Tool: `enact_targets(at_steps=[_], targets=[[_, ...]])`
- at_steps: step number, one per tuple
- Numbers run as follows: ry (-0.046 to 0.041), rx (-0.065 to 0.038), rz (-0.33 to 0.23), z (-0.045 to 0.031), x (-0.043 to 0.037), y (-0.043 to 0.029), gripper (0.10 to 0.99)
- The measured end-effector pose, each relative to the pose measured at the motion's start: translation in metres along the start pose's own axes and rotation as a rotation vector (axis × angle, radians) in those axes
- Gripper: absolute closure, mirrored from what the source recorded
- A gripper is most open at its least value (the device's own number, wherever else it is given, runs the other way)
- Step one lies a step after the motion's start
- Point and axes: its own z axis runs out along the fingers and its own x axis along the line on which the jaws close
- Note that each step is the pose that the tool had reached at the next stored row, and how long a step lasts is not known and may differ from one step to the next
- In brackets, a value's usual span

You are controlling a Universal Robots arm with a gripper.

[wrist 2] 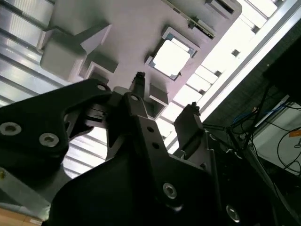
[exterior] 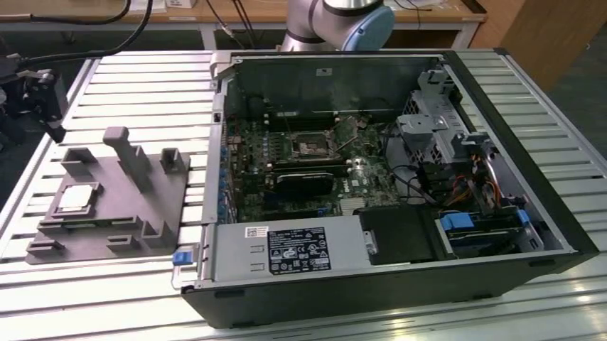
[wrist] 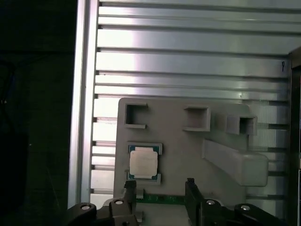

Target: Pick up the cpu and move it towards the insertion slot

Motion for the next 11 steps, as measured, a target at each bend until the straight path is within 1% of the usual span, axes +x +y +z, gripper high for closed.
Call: enact_targets(at_steps=[2,4,5,11], targets=[[0.0,0.0,0.0,0.0038,0.0007,-0.0001,0.502],[0.0001,0.0,0.0,0.0073,0.0012,-0.0003,0.502],[0.0005,0.0,0.0,0.0091,0.0012,-0.0003,0.439],[0.0016,0.0,0.0,0.0198,0.0015,-0.0007,0.439]])
